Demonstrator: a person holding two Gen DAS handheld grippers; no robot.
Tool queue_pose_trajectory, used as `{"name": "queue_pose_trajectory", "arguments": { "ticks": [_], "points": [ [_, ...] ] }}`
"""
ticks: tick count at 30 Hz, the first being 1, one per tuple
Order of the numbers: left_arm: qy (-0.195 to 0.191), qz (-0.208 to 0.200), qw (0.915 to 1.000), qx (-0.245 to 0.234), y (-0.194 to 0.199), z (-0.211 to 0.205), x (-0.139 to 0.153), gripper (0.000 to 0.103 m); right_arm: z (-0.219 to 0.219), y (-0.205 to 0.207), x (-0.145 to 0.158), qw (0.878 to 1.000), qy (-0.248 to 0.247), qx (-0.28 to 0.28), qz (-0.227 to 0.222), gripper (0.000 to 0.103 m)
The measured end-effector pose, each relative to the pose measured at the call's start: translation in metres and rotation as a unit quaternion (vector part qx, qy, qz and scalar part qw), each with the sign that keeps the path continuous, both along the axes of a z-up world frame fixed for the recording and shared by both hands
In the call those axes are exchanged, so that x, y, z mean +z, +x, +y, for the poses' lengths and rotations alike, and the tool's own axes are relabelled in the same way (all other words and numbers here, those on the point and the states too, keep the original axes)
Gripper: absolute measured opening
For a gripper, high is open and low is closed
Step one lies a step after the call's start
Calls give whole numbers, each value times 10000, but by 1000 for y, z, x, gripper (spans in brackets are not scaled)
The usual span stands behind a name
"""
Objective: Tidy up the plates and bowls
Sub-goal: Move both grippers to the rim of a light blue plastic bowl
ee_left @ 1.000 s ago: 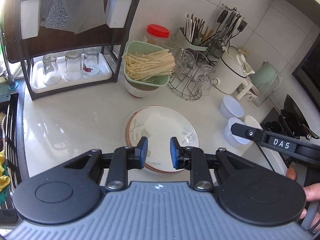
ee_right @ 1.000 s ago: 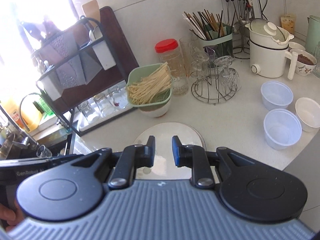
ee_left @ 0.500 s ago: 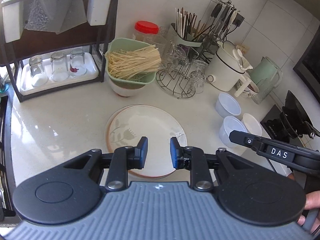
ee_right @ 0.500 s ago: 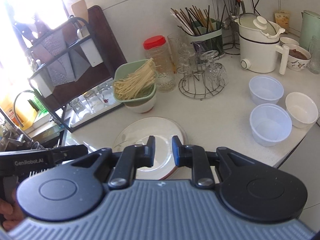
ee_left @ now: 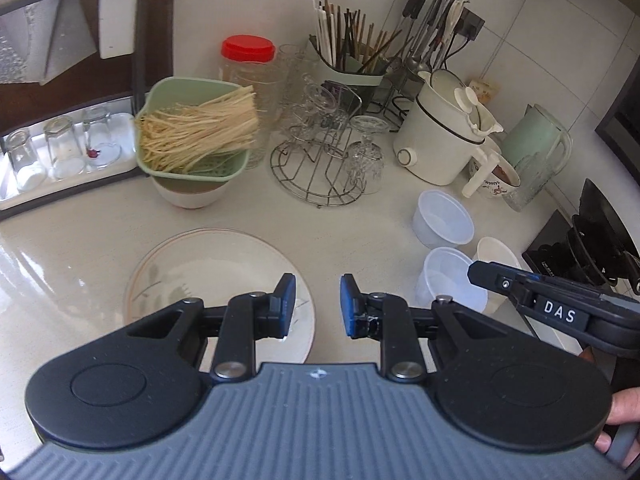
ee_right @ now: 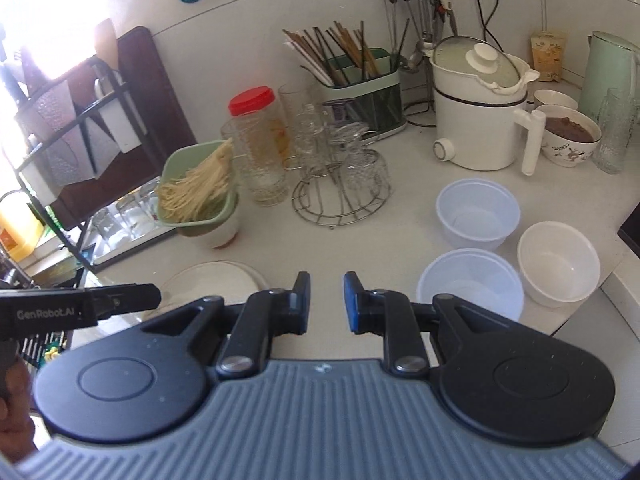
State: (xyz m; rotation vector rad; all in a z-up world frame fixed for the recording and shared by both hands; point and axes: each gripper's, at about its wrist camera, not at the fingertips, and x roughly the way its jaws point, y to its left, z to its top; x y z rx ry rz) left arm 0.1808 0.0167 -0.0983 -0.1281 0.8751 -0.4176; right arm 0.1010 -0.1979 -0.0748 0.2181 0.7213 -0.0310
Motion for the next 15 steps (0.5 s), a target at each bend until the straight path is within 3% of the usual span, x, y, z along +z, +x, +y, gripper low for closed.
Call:
{"name": "queue_pose_trajectory", "arguments": {
  "ticks": [11, 15],
  "points": [
    [160, 293, 9992, -229, 33, -58, -26, 28, -52, 5, -21, 9993, 1, -363, -29, 22],
    [171, 356, 9987, -333, 45, -74, -36, 43, -65, 6, -32, 9986, 72, -525, -11, 22]
  ]
}}
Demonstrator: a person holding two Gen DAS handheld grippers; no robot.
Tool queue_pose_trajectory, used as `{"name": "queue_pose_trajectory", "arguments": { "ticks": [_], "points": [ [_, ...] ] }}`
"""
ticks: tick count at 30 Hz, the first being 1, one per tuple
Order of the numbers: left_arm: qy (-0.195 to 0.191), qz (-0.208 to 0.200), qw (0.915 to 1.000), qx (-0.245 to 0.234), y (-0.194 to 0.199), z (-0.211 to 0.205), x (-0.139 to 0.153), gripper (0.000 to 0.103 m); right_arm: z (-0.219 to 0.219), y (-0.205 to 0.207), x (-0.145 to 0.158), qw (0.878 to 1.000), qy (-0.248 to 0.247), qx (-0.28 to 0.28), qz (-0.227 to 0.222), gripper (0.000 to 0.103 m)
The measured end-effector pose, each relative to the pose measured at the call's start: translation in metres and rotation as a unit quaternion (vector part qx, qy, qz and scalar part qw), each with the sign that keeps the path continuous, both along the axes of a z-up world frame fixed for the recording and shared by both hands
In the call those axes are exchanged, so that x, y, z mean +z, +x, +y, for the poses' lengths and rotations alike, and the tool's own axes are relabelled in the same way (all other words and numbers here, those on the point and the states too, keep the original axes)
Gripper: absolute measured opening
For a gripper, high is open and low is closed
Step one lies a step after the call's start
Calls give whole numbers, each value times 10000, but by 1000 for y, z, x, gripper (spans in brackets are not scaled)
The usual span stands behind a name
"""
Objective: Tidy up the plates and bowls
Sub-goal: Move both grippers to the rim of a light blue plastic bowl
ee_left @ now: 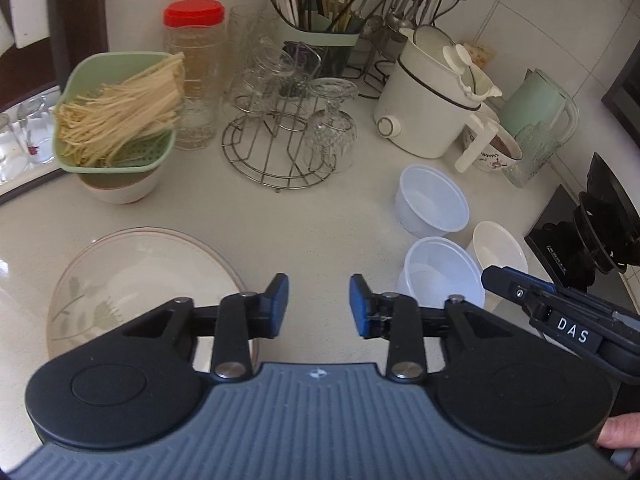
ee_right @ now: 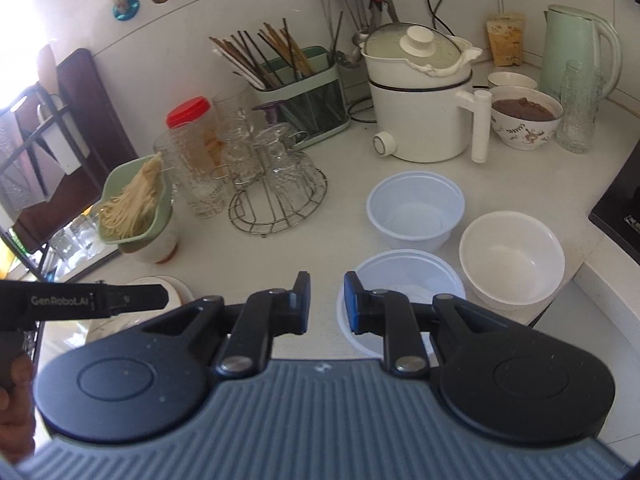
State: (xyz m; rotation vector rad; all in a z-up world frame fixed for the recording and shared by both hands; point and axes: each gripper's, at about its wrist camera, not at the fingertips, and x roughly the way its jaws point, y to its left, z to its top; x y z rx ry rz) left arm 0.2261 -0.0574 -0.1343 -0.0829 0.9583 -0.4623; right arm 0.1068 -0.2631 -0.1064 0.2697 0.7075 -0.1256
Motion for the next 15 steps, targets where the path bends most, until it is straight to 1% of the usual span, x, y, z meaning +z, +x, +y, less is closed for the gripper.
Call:
{"name": "queue_pose_trajectory", "arguments": {
  "ticks": [4, 6, 7, 8, 15],
  "points": [
    [19, 93, 9999, -132, 12, -17, -10, 46, -12, 0, -7, 9999, 100, -134, -20, 23],
    [-7, 145, 9997, -193, 17, -23, -15, 47, -18, 1, -10, 9995, 155, -271, 12, 29],
    [-43, 181, 9995, -240, 20, -27, -18, 47, -22, 1, -12, 9992, 194, -334, 32, 36],
    [-99, 211, 9993, -279, 22, -29, -19, 47, -26, 2, -14, 9990, 227, -386, 40, 39],
    [-307, 498, 9962, -638, 36, -56, -36, 48, -51, 6, -24, 9943, 262, -1000, 262, 39]
  ]
}}
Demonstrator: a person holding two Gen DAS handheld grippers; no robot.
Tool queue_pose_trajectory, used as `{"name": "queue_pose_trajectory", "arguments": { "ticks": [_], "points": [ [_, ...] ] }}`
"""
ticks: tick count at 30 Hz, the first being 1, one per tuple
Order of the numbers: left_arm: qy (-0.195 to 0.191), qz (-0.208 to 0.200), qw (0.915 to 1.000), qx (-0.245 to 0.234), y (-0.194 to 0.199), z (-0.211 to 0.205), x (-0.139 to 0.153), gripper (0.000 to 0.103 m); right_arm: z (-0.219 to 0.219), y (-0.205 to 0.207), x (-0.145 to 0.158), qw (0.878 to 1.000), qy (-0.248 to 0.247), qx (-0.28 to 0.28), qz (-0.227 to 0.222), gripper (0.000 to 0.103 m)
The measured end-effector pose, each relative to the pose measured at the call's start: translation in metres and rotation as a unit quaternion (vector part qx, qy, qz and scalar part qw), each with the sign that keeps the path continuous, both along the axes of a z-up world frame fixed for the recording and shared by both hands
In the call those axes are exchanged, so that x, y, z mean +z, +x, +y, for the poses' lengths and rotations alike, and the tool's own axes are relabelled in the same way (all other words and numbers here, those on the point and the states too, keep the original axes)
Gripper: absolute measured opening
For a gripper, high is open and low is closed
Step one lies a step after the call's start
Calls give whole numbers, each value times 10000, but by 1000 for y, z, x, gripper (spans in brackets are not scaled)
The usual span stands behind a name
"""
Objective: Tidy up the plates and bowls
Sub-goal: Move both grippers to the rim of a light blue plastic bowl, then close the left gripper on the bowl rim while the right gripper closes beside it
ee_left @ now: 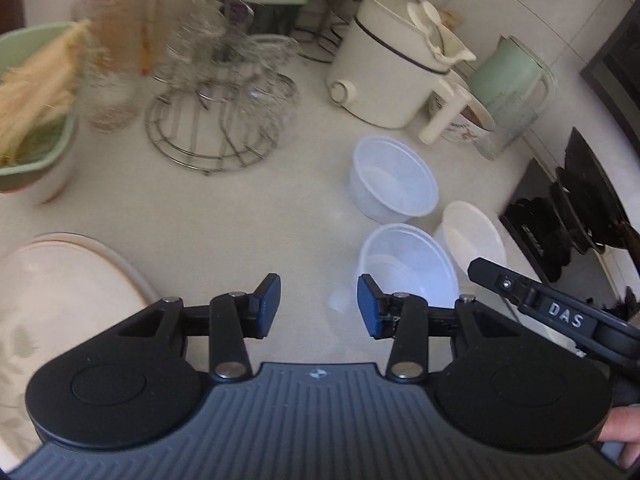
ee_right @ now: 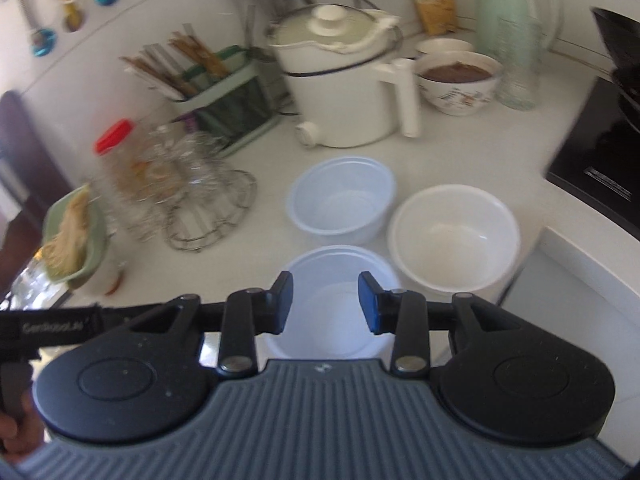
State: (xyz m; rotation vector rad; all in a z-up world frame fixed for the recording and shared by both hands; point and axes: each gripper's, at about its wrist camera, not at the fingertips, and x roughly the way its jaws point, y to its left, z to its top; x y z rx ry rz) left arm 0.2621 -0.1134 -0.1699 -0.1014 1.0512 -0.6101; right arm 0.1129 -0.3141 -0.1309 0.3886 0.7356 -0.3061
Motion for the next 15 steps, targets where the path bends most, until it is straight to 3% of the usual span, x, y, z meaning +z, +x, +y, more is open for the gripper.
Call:
{"name": "queue_pose_trajectory", "arguments": {
  "ticks": [7, 15],
  "points": [
    [-295, 247, 9990, -244, 9, -24, -12, 48, -23, -1, -14, 9992, 136, -316, 226, 39],
    [-351, 545, 9973, -336, 14, -52, -33, 48, -43, -2, -35, 9966, 545, -408, 465, 39]
  ]
}}
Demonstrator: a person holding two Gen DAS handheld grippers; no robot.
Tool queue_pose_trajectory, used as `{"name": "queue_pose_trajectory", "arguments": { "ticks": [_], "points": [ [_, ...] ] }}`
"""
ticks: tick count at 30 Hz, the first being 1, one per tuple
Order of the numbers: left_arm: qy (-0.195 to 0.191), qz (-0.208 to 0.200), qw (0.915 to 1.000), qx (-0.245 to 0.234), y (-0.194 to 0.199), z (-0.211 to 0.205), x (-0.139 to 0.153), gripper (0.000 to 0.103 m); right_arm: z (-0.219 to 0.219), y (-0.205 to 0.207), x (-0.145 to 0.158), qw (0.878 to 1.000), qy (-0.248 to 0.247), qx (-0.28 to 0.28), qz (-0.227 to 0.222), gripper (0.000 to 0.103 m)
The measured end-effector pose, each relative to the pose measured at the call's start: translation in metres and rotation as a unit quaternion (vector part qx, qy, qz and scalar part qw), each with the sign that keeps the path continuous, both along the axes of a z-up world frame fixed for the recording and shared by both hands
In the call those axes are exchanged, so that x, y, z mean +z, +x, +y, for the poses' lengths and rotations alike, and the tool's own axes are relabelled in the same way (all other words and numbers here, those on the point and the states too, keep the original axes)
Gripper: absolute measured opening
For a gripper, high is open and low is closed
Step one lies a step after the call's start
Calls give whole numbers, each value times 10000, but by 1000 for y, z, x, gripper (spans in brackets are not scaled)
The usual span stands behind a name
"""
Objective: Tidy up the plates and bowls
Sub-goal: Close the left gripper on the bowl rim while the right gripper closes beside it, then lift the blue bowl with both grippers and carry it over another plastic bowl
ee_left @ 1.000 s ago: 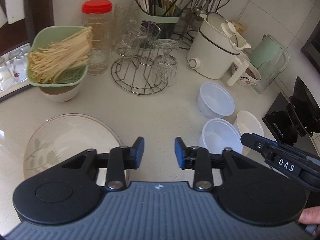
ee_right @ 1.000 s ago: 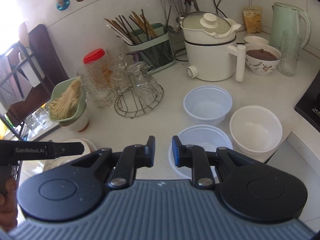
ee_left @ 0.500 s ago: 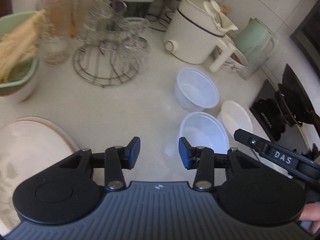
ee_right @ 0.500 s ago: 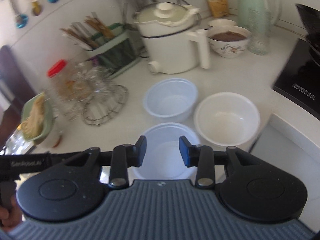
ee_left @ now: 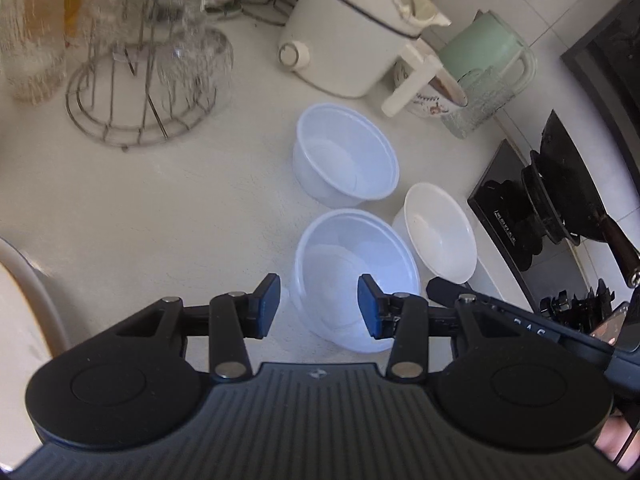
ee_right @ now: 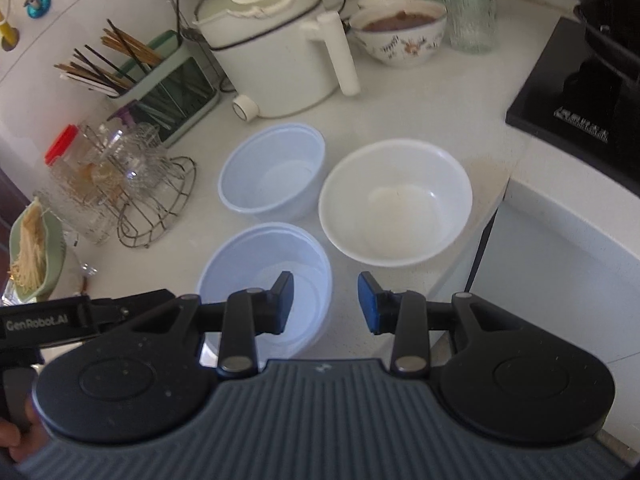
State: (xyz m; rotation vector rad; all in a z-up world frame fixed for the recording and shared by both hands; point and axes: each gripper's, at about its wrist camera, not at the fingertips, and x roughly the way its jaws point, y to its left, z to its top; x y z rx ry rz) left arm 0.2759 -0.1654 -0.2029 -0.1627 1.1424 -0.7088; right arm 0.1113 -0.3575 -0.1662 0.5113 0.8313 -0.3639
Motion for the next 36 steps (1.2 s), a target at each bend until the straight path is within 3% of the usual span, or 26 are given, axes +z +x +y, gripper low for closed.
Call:
{"name": "queue_pose_trajectory", "arguments": {
  "ticks": [6, 11, 17, 22, 36],
  "points": [
    [37, 360, 9991, 199, 4, -5, -24, 45, -2, 6, -11, 9995, 280, 155, 37, 37],
    [142, 355, 9982, 460, 8, -3, -35, 22, 0, 14, -19, 9991, 305, 293, 90, 26],
    [54, 574, 9968, 554, 16, -4, -42, 12, -1, 28, -21, 9985, 239, 445, 227, 21],
    [189, 324, 9978, 539, 16, -9, -38, 10, -5, 34, -28, 9972, 430, 553, 252, 16],
    [220, 227, 9944, 1012, 24, 22, -10, 9, 5, 55, -18, 9906, 629, 1212, 19, 15]
  ]
}}
